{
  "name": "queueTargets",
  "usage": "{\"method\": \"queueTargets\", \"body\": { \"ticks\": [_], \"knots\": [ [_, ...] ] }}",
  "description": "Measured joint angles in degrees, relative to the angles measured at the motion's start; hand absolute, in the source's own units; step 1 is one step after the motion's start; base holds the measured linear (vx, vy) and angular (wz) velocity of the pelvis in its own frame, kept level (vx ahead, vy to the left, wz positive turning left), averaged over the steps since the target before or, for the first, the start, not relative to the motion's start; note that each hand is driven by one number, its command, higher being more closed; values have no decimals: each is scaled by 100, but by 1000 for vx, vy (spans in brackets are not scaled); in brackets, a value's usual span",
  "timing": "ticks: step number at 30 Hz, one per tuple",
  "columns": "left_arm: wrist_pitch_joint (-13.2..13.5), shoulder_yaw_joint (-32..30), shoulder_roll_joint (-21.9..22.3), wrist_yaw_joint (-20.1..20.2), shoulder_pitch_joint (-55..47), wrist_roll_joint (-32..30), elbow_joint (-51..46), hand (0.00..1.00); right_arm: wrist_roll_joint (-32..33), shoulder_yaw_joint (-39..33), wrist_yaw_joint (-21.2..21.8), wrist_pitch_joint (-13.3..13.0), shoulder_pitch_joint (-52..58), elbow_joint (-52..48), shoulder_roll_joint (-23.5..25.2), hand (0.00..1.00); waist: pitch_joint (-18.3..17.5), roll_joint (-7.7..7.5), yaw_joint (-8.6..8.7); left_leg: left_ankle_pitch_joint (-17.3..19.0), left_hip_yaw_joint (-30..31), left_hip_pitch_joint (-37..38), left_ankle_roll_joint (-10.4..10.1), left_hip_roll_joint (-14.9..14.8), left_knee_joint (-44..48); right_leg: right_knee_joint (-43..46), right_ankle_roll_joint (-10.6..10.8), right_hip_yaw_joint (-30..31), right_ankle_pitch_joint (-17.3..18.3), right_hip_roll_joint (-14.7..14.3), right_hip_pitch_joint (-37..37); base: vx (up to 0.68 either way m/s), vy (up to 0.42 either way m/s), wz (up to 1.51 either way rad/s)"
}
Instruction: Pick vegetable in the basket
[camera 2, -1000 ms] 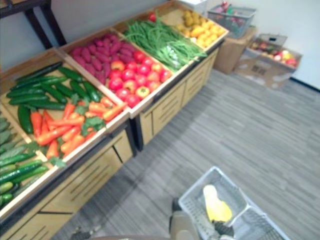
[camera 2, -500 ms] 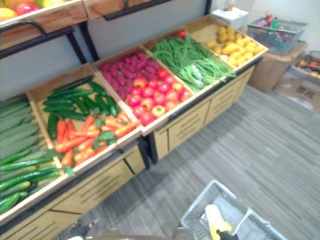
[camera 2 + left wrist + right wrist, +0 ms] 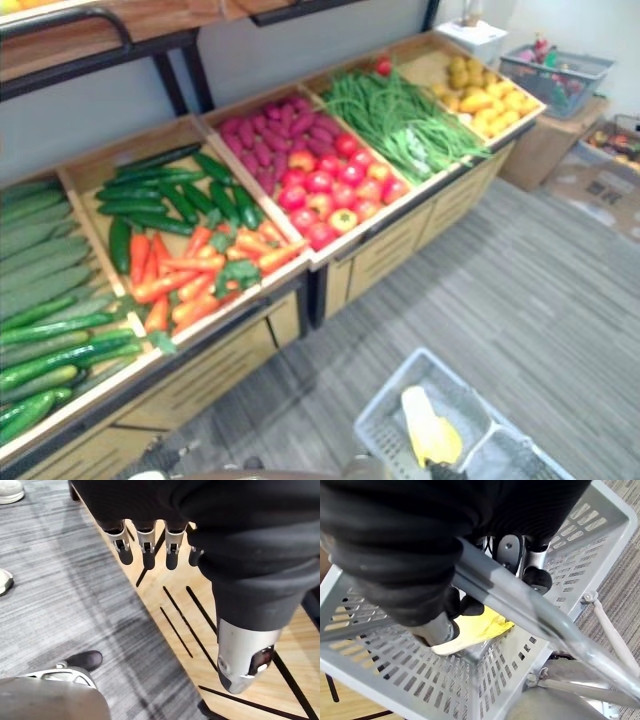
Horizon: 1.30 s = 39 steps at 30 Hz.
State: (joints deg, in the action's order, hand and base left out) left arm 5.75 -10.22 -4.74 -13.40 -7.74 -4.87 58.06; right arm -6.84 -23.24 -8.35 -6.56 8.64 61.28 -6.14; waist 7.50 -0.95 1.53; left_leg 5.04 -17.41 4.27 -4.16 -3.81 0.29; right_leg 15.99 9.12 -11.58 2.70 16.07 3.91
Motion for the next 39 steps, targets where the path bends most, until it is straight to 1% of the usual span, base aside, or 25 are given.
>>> {"method": "queueTargets", "body": {
  "ticks": [1,2,3,4,5,8,11,15,17,20,22,24,25,26,28,29,31,32,33,34,35,36,37,38,39],
  "knots": [
    [0,39,-14,-2,4,0,-2,0,1,5,-1,-5,1,-13,25,100,23,-24,-1,-8,76,111,16,6,-30,353,-2,136,-1,14,54,75,71,25],
    [0,41,-31,-3,2,0,-2,0,1,11,-1,-6,-1,-12,55,100,0,-52,-3,-7,98,140,16,9,-36,456,-6,200,-3,15,78,112,49,22],
    [2,43,-52,-2,6,-1,-14,0,0,76,0,-4,-12,-12,98,100,-13,-85,-25,-11,128,203,20,14,-97,533,-24,259,-4,12,81,96,18,20],
    [4,43,-53,-2,12,-1,-17,0,-3,208,7,-5,-39,-11,105,100,-34,-103,-19,-24,204,189,34,23,-141,495,-102,259,-4,8,76,98,8,21],
    [9,42,-54,-2,18,-1,-17,0,-4,260,9,-2,-53,-10,106,100,-45,-104,-18,-37,233,194,42,30,-167,463,-109,260,-9,6,78,137,-9,25],
    [37,25,-135,-2,20,15,-1,0,-7,356,11,5,-99,53,119,100,-41,-181,-26,-155,356,157,63,60,-358,293,-112,283,-9,-37,30,114,-18,23],
    [46,26,-162,-2,9,15,13,0,-26,356,14,11,-97,130,154,100,-44,-236,-39,-166,595,152,60,52,-357,-234,-110,127,-9,-83,-353,148,-79,28],
    [96,21,-167,4,26,16,13,0,-203,358,16,9,-105,164,154,100,-52,-247,-44,-172,789,-39,54,53,-254,-591,-110,-124,-9,-95,-548,82,-70,30],
    [125,-129,-166,11,25,14,77,0,-213,354,17,10,-114,176,153,100,-47,-240,-56,-190,911,-144,33,38,-186,-782,-109,-257,-9,-122,-667,43,-73,28],
    [114,-796,-58,23,19,36,499,0,-214,331,18,11,-162,269,151,100,-45,-237,-58,-217,1025,-144,-6,-46,-152,-978,-110,-394,-9,-224,-855,32,-98,18],
    [23,-1672,122,11,-70,465,816,0,-221,238,27,6,-197,269,150,100,-34,-217,-129,-258,1019,-139,-67,-122,-157,-1047,-109,-393,-9,-301,-912,4,-83,-2],
    [-94,-2384,229,-5,-132,859,966,0,-227,94,54,7,-197,279,145,100,-39,-203,-171,-315,1007,-121,-97,-152,-217,-1117,-110,-387,-8,-342,-923,-25,-70,-2],
    [-171,-3037,273,-18,-224,1162,1119,0,-233,-1,117,7,-209,288,118,100,-34,-189,-176,-401,1014,-121,-103,-166,-304,-1171,-110,-391,-8,-367,-927,-43,-79,1],
    [-213,-3271,275,-34,-277,1267,1160,0,-236,-9,139,7,-214,298,96,100,-33,-180,-175,-435,1019,-121,-117,-171,-347,-1195,-109,-397,-8,-380,-927,-57,-77,6],
    [-335,-4098,250,-161,-417,1625,1240,0,-268,-123,157,7,-230,424,22,100,-22,-138,-181,-590,1049,-111,-129,-182,-532,-1245,-152,-451,23,-409,-926,-75,-57,15],
    [-351,-4327,223,-220,-442,1790,1244,0,-280,-124,173,5,-231,466,-12,100,-17,-118,-177,-614,1093,-115,-131,-182,-573,-1245,-220,-485,73,-416,-929,-95,-48,22],
    [-376,-4649,161,-278,-450,1988,1238,0,-290,-125,246,6,-230,497,-54,100,-5,-109,-180,-644,1195,-128,-151,-172,-575,-1246,-248,-518,152,-412,-951,-104,-41,19],
    [-377,-4822,84,-363,-446,2137,1234,0,-290,-123,302,7,-221,506,-62,100,-9,-116,-179,-686,1218,-127,-156,-163,-589,-1248,-282,-508,252,-407,-977,-144,-48,18],
    [-377,-5101,-37,-478,-381,2282,1212,0,-289,-110,382,5,-210,505,-53,100,9,-124,-177,-726,1240,-128,-167,-124,-617,-1265,-235,-484,455,-372,-1014,-149,-54,15],
    [-375,-5246,-84,-526,-325,2284,1165,0,-289,-104,397,6,-209,510,-55,100,11,-127,-177,-734,1264,-128,-171,-127,-619,-1264,-153,-475,496,-375,-1023,-204,-78,20],
    [-340,-5503,-182,-783,-186,2507,956,0,-289,-92,397,0,-160,507,-83,100,6,-69,-174,-773,1300,-136,-181,-197,-621,-1211,-144,-490,512,-433,-1013,-198,-77,14],
    [-301,-5669,-246,-1009,-111,2509,793,0,-290,-80,398,-9,-128,499,-99,100,25,-44,-176,-771,1304,-142,-188,-238,-621,-1196,-127,-485,531,-474,-1007,-167,-62,10],
    [-255,-5803,-276,-1147,-71,2509,656,0,-290,-48,392,-14,-97,497,-108,100,27,-58,-176,-781,1302,-166,-198,-266,-621,-1197,-131,-472,535,-509,-996,-136,-55,0],
    [-182,-6031,-318,-1404,-4,2509,211,0,-293,21,387,-41,-33,485,-126,100,-28,30,-176,-788,1286,-202,-201,-319,-621,-1199,-153,-409,547,-573,-979,-102,-54,-2],
    [-132,-6102,-309,-1717,20,2500,-543,0,-304,68,383,-80,59,480,-130,100,-63,2,-192,-789,1260,-246,-201,-358,-621,-1199,-173,-377,558,-622,-935,-107,-61,0]
  ]
}}
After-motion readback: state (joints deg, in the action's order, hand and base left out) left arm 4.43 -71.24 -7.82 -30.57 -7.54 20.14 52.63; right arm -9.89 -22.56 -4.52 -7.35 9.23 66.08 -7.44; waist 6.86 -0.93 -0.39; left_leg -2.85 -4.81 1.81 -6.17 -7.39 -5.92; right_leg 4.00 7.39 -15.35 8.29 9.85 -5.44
